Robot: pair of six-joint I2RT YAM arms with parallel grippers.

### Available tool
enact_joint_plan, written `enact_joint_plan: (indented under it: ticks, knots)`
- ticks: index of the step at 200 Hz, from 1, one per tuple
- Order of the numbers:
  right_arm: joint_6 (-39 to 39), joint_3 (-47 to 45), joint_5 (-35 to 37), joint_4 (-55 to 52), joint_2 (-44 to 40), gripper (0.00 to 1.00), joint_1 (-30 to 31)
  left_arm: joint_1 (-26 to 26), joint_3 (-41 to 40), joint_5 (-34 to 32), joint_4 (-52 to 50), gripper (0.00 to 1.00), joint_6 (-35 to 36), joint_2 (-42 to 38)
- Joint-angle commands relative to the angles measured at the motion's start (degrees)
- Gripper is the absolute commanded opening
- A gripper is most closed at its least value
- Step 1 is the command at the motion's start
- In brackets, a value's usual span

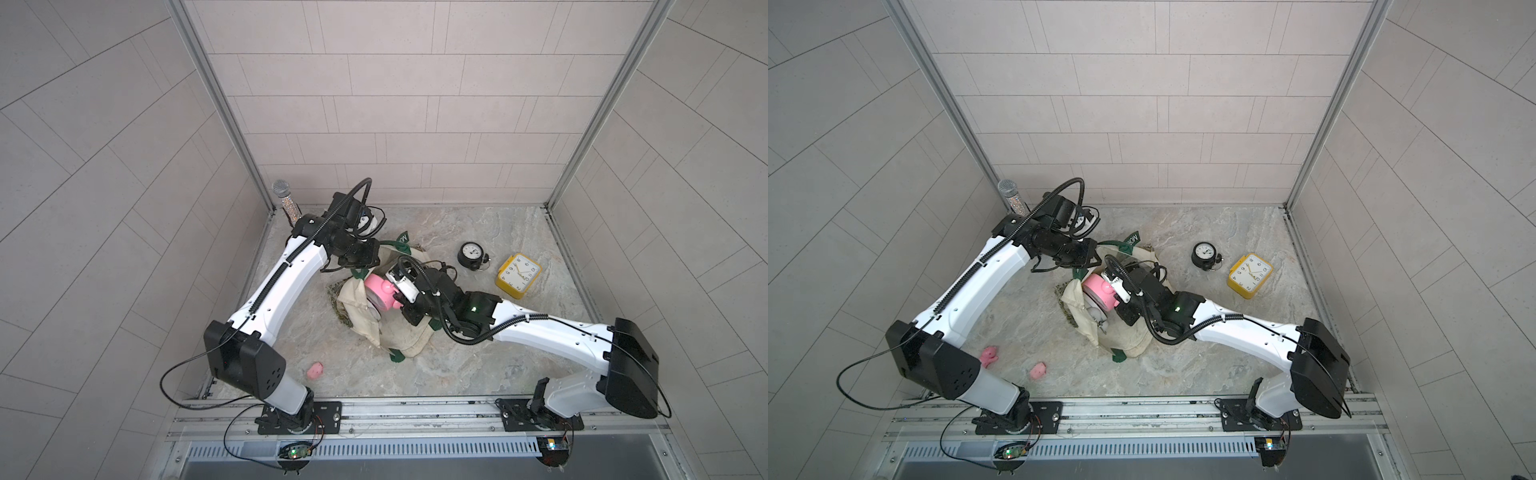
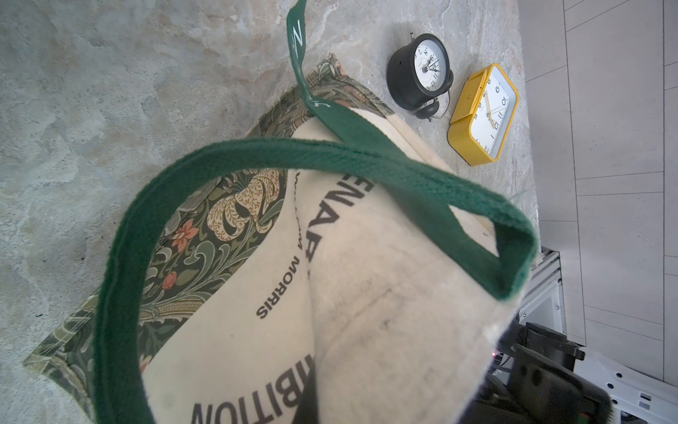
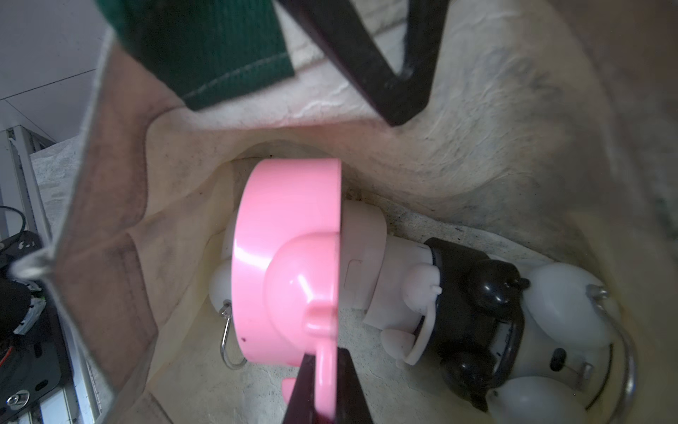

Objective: Take the alarm clock out of the canvas bag
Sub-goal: Pick up the alarm from the canvas bag.

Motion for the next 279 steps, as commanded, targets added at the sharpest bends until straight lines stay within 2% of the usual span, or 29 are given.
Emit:
enact_joint_plan:
  ticks: [1,58,112,156,193,238,279]
  knots:
    - [-2.8,-0.6,1.5,-2.6,-4.7,0.0,0.0,0.5,1.9,0.8,3.3,0.0,-0.4,-1.2]
    - [-3.5,-0.4,2.4,-7.1,-13.5,0.0,-0.8,0.6,2.0,0.6,3.1,0.0,-0.4,-1.2]
    - [-1.0,0.7,-2.1,-11.2,-21.4,0.0,-5.7,0.6,2.3,0.6,2.9,0.0,-0.5,-0.9]
    - [1.4,0.9,-6.0,-15.0,-27.4,0.0,-13.9,0.6,2.4,0.3,2.6,0.0,-0.3,-0.8]
    - [5.2,0.5,-11.1,-17.3,-31.1,0.0,-24.0,0.5,2.5,0.2,2.4,0.0,-0.1,-0.6]
    - [12.6,-0.7,-19.4,-18.2,-33.1,0.0,-36.7,0.6,2.9,0.0,2.0,0.0,0.2,-0.5]
    - [18.6,-3.0,-24.0,-18.1,-33.5,0.0,-44.1,0.6,3.4,0.0,1.5,0.0,0.6,-0.4]
